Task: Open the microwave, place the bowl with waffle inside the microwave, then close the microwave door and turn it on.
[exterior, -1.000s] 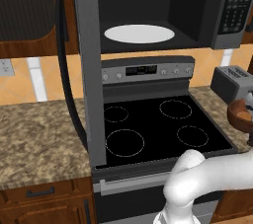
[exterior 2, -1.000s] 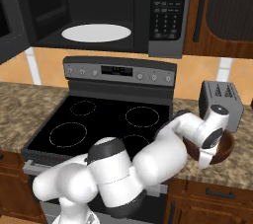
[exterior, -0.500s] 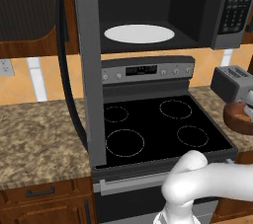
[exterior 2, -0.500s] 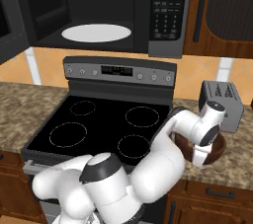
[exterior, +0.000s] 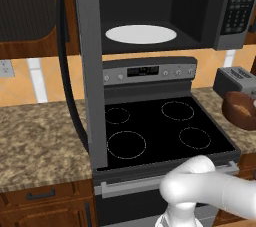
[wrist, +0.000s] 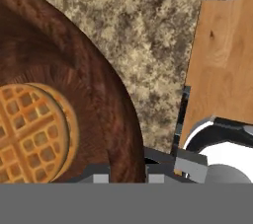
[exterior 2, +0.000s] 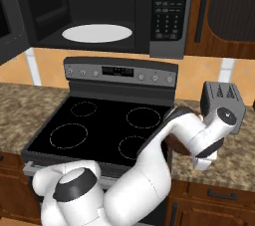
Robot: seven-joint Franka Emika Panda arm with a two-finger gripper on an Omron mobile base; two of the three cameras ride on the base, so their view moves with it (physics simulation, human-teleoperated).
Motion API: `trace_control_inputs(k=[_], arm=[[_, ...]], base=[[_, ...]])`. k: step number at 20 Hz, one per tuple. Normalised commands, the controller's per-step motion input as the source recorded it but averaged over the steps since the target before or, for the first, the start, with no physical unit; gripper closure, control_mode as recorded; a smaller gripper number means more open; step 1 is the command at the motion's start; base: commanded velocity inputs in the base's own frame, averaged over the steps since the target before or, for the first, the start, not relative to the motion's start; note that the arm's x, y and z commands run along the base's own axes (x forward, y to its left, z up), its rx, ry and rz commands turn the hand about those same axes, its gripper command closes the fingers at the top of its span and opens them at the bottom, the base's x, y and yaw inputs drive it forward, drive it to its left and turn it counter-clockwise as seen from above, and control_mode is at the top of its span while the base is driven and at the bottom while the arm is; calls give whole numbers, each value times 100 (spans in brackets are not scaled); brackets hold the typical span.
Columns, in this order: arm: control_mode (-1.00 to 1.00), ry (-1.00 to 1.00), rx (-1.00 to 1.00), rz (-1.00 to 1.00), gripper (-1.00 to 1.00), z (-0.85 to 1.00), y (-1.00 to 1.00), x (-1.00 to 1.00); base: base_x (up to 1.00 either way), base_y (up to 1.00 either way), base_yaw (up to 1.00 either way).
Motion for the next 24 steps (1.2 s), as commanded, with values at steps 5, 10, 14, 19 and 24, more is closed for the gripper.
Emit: trace_control_inputs(k=[5, 10, 14, 19, 24], arm=[[-100, -30, 2, 19, 100, 74, 43, -22], [-100, -28, 0, 19, 100, 73, 47, -42], [-100, -22, 0, 24, 100, 38, 53, -54], [-100, -28, 0, 27, 100, 58, 45, -33], [-100, -26, 0, 26, 100, 67, 46, -15]], base=[[0, 0, 0], [0, 0, 0], [0, 0, 0], [0, 0, 0], [0, 0, 0]])
